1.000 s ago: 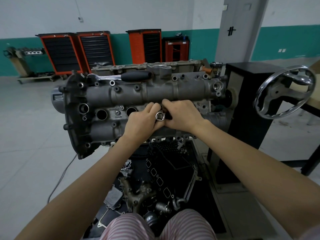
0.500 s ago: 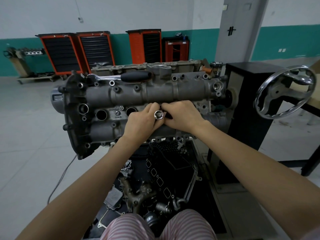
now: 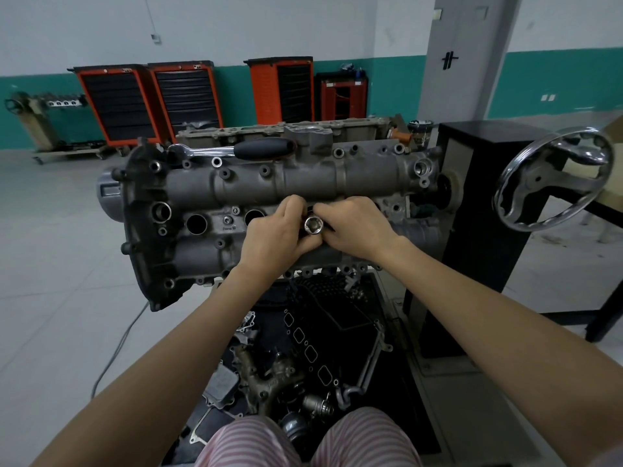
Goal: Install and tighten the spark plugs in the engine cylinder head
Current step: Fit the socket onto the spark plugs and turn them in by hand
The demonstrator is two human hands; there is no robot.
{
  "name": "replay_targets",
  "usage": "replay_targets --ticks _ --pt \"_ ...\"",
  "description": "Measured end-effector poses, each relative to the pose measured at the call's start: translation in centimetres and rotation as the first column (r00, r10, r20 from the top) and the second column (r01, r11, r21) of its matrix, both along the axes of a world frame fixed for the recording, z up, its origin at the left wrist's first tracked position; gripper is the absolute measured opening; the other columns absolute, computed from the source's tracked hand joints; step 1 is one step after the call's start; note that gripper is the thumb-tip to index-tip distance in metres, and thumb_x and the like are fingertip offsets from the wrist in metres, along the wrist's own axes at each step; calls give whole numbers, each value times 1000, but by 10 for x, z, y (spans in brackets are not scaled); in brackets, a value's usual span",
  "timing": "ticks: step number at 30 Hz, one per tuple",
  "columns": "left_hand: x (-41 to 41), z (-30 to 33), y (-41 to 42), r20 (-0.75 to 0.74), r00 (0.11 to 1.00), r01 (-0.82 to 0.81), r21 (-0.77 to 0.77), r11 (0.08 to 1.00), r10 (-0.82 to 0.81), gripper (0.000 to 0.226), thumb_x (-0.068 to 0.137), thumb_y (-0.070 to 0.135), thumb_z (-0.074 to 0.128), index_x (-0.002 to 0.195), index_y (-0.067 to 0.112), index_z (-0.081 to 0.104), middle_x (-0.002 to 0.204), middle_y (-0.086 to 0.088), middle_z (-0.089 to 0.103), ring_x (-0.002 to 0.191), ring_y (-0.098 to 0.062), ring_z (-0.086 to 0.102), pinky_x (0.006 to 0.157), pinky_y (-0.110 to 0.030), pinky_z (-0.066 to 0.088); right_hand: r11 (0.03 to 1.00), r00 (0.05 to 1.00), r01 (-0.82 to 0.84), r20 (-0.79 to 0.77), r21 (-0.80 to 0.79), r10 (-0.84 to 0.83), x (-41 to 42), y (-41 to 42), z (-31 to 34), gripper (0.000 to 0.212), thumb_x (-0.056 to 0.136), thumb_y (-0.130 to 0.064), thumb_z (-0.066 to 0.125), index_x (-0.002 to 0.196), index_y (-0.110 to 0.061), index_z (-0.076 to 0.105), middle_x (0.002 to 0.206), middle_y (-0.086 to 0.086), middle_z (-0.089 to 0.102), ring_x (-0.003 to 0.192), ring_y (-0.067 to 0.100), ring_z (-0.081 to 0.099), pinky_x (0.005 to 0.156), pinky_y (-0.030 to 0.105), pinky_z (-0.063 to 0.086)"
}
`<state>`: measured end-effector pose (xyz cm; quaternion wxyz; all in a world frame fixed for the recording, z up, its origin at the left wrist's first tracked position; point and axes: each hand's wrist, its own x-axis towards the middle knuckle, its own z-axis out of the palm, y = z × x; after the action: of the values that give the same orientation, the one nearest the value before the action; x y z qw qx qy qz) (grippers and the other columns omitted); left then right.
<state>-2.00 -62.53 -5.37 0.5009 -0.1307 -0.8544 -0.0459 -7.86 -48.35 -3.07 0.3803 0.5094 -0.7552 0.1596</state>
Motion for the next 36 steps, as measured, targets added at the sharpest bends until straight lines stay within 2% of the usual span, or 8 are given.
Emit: replay_targets --ticks 5,9,13,20,23,27,33,36 --pt "-5 -4 -5 -40 999 -9 -100 995 5 24 86 36 47 80 16 35 62 -2 54 37 -22 46 39 -20 18 1000 1000 11 22 -23 -10 0 0 -1 20 59 -3 76 56 -5 57 51 9 59 43 29 56 40 23 36" --pt "-4 -4 -5 -29 1000 7 -108 994 -10 21 87 33 46 81 13 43 66 -4 56 38 -23 48 39 -21 19 996 993 83 76 24 -85 -3 -1 -1 15 72 -16 67 75 -4 58 64 10 64 59 33 61 47 31 37" --pt "-1 -1 -2 -61 998 6 -107 994 -13 22 84 32 45 80 14 34 61 -5 55 35 -23 46 39 -19 19 994 992 103 71 41 -105 -5 -1 -2 25 74 -23 64 86 -3 55 68 10 65 63 34 61 49 32 35" --pt "5 1 3 -30 997 65 -12 998 -66 20 81 28 46 92 12 43 65 -7 61 39 -26 54 34 -24 36 999 999 39 27 19 -40 -1 0 0 9 74 -10 64 72 -2 59 61 14 63 54 35 60 43 34 40" --pt "5 1 3 -5 1000 29 64 998 -29 32 80 36 50 80 4 52 60 -5 57 42 -26 53 39 -23 32 1000 1000 9 23 -9 -9 1 1 1 12 65 -3 69 63 -2 58 55 13 61 47 32 58 41 30 40" --pt "2 0 0 9 1000 -6 -19 1000 6 36 87 36 47 71 4 50 62 -7 55 41 -29 51 40 -23 25 1000 1000 0 29 -15 0 4 2 1 17 65 -3 71 58 -4 56 53 11 60 45 29 57 41 29 41" --pt "5 0 0 54 998 20 -28 999 -19 37 89 31 43 79 0 59 73 -9 60 45 -28 53 38 -28 32 986 985 134 95 96 -143 -4 0 -1 26 80 -29 58 89 -6 54 75 7 66 70 31 62 52 31 34" --pt "5 1 0 52 998 33 -45 998 -31 34 86 29 44 79 -1 57 72 -9 59 41 -28 51 37 -24 28 981 984 156 73 118 -165 -6 -1 -2 27 82 -30 55 97 -7 52 80 7 67 75 30 62 54 30 31"
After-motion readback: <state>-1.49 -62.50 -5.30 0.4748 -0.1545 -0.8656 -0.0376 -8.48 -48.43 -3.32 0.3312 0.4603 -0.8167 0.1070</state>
